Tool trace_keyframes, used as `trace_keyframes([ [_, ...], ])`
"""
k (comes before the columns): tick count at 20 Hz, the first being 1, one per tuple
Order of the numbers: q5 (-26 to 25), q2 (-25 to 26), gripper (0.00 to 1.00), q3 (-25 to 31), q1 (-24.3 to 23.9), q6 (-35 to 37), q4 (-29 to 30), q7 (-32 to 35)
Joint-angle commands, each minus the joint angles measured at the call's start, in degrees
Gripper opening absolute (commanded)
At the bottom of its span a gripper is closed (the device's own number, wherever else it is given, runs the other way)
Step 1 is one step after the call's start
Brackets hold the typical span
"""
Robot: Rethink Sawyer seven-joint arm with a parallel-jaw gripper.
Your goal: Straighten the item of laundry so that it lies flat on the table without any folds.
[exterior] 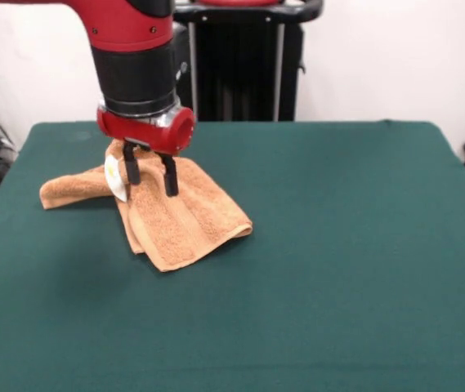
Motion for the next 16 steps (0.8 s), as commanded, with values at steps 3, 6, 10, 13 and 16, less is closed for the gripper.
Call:
trace_keyframes([
  [3,-4.9,0.3,1.00,2.0,1.7,7.0,-0.4,-16.2],
  [6,-6.7,2.3,1.00,1.8,0.0,5.5,2.0,-17.0],
  [10,-10.3,5.7,1.00,0.9,-1.4,-0.5,5.2,-14.9],
  [13,-12.3,7.5,1.00,0.0,-1.7,-3.3,6.2,-11.9],
  [16,-14.1,8.1,1.00,-1.1,-1.1,-5.4,6.5,-8.3],
])
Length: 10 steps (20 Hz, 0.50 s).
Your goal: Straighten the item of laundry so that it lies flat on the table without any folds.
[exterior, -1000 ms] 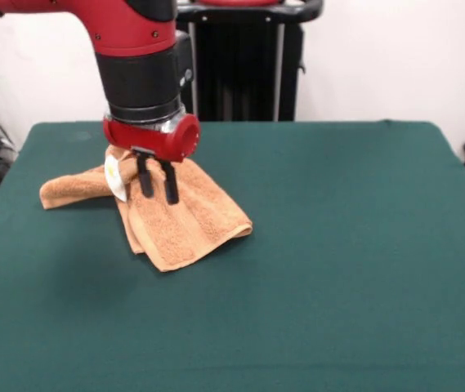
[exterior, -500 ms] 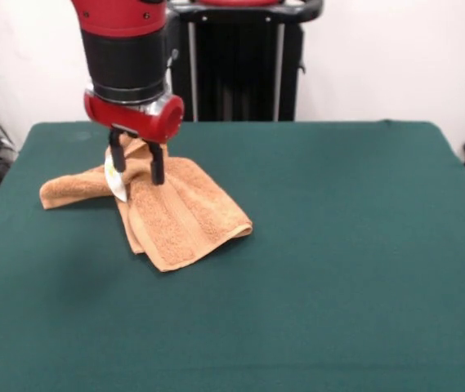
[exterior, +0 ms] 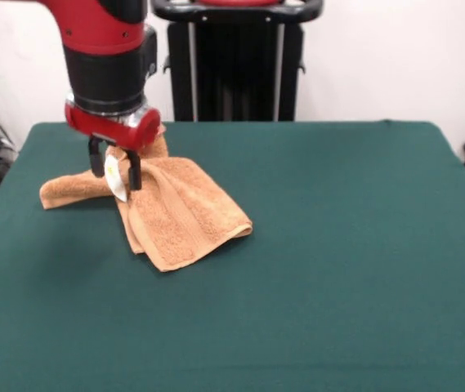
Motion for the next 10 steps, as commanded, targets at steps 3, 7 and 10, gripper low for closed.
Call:
trace_keyframes([
  [3,-6.4,8.3,1.00,-0.4,1.2,-6.9,6.4,-8.5],
  [7,-5.4,6.3,1.00,-0.7,2.0,-4.5,7.2,-7.6],
  [10,-2.8,4.3,1.00,-0.5,2.3,0.0,8.3,-7.6],
])
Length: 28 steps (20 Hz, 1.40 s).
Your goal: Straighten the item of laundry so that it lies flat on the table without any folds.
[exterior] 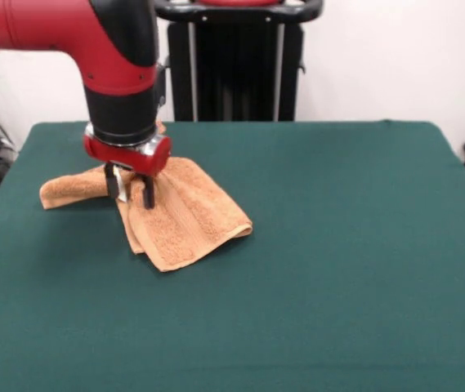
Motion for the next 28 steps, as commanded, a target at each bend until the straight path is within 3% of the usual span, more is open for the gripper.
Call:
trace_keyframes([
  [1,2.1,-2.1,1.00,0.4,2.4,5.3,7.8,-7.8],
  [6,1.9,-7.9,1.00,-1.5,4.3,7.2,8.3,-6.2],
  [11,-0.1,-11.0,1.00,-3.9,6.8,3.7,9.4,-2.1],
  [28,-7.0,0.3,1.00,-11.0,9.2,-11.9,7.0,4.0],
])
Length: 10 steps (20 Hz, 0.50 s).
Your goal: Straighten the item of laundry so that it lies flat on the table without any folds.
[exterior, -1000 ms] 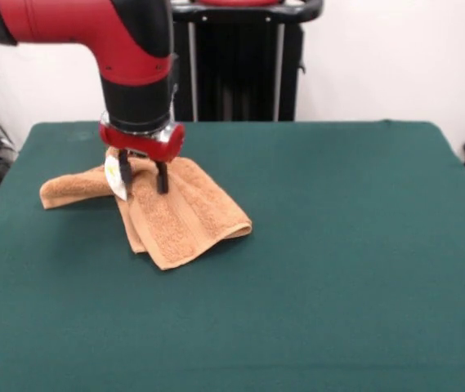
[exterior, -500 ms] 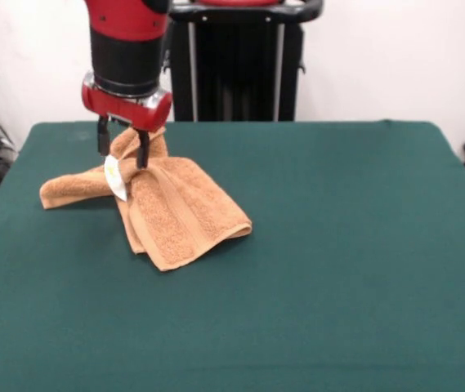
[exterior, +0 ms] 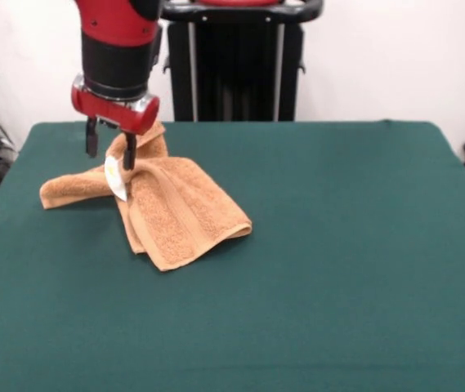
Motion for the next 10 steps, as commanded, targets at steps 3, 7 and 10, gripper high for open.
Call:
trace_keyframes([
  [3,-6.7,9.6,1.00,-5.8,6.6,-11.2,1.3,6.6],
  [7,-6.2,14.2,1.00,-7.8,7.6,-15.4,-0.7,7.8],
  [10,-3.5,15.2,1.00,-6.3,5.9,-14.2,-0.6,3.7],
])
